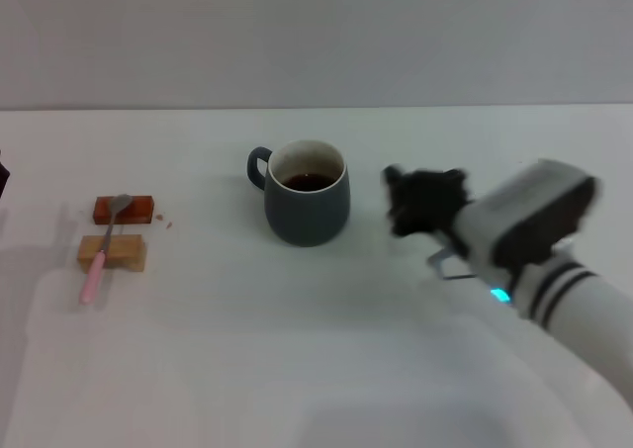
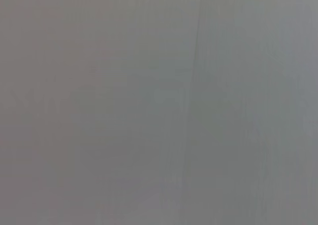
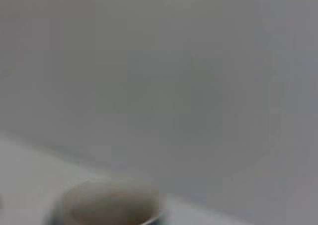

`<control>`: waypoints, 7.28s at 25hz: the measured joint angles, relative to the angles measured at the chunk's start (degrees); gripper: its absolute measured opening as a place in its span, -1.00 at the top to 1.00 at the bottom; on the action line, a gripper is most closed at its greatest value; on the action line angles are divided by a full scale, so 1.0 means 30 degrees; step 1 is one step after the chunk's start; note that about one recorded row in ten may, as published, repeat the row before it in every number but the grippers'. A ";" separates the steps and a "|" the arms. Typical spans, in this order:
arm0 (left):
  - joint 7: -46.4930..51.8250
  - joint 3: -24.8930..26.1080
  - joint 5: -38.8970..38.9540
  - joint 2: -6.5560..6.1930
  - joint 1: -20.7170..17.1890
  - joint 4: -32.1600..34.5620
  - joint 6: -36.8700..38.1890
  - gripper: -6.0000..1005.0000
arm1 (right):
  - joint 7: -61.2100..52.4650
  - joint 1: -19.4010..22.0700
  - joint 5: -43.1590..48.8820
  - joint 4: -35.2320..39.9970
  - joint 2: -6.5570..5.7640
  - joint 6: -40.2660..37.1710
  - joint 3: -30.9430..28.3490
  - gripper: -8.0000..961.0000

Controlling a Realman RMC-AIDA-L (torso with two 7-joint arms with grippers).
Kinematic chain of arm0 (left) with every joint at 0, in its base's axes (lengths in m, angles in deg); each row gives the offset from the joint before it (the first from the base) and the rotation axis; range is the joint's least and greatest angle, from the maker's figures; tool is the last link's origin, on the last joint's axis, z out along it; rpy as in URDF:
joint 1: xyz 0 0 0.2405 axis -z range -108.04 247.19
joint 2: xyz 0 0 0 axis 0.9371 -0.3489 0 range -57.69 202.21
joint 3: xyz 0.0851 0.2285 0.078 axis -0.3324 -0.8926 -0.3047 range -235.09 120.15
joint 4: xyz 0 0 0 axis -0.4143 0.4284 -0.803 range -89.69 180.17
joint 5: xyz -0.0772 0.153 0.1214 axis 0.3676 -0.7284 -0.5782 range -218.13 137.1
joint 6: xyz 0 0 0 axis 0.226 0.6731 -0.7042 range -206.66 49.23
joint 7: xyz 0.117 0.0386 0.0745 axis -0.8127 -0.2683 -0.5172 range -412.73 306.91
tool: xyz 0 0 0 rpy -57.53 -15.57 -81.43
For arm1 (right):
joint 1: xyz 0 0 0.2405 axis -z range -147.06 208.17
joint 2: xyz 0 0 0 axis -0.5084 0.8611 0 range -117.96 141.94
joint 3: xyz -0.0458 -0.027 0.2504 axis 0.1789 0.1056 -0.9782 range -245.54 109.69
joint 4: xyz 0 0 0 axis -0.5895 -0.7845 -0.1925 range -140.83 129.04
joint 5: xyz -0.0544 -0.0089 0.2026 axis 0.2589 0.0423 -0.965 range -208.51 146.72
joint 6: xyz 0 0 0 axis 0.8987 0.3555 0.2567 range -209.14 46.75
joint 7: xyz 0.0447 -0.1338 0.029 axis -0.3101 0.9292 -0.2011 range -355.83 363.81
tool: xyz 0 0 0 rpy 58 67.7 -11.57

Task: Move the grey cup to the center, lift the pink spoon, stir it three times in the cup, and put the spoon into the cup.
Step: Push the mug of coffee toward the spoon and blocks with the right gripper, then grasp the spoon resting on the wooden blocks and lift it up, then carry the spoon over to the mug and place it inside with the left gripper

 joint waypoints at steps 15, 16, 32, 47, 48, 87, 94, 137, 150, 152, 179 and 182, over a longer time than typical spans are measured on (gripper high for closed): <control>0.0369 -0.3275 -0.0084 0.0029 -0.1349 -0.0183 0.1082 -0.57 | -0.0071 0.5490 -0.0048 0.2544 -0.0109 -0.9962 -0.5814 0.98; 0.0326 -0.4359 -0.0115 0.0023 -0.1603 -0.0186 0.1229 -0.57 | -0.0104 0.5611 -0.0050 0.2718 -0.0118 -1.0034 -0.6240 0.98; -0.0286 -0.7470 -0.0013 0.0120 -0.2263 -0.0239 -0.0590 -0.57 | -0.0156 0.5484 -0.0083 0.3789 -0.0080 -0.9908 -0.7255 0.98; -0.1287 -0.7164 0.0557 0.0116 -0.1539 -0.0160 -0.2379 -0.57 | -0.0176 0.5670 0.0027 0.3681 -0.0052 -0.9913 -0.7234 0.99; -0.1287 -0.7164 0.0557 0.0116 -0.1539 -0.0160 -0.2379 -0.57 | -0.0177 0.5683 0.0027 0.3681 -0.0046 -0.9918 -0.7232 0.99; -0.1290 -0.6880 0.1187 0.0102 -0.0993 -0.0225 -0.4003 -0.20 | -0.0237 0.5813 0.0069 0.3654 -0.0045 -1.0119 -0.7202 0.98; -0.1260 -0.6880 0.1237 0.0086 -0.0837 -0.0238 -0.4216 -0.13 | -0.0238 0.5813 0.0065 0.3642 -0.0046 -1.0119 -0.7202 0.98; -0.1245 -0.6476 0.1264 0.0080 -0.0911 -0.0372 -0.4454 0.43 | -0.0441 0.5802 0.0099 0.3608 -0.0105 -1.0115 -0.7162 0.99; -0.1718 -0.7088 0.0993 -0.0010 -0.0974 -0.1161 -0.2986 0.68 | -0.0441 0.5865 0.0043 0.3634 -0.0104 -1.0115 -0.6938 0.99; -0.2205 -0.7158 0.0992 -0.0052 -0.1064 -0.1588 -0.2768 0.68 | -0.0441 0.5871 0.0028 0.3627 -0.0105 -1.0115 -0.6938 0.99; -0.1908 -0.6671 -0.1831 -0.4073 -0.1745 -1.1318 -0.6502 0.70 | -0.0308 0.7953 -0.0083 0.3722 -0.0121 -1.1715 -0.9767 0.99; -0.0410 -0.6086 -0.3537 -0.4509 -0.1799 -1.2200 -0.7424 0.70 | -0.0285 0.8319 -0.0083 0.4303 -0.0124 -1.2041 -1.1063 0.99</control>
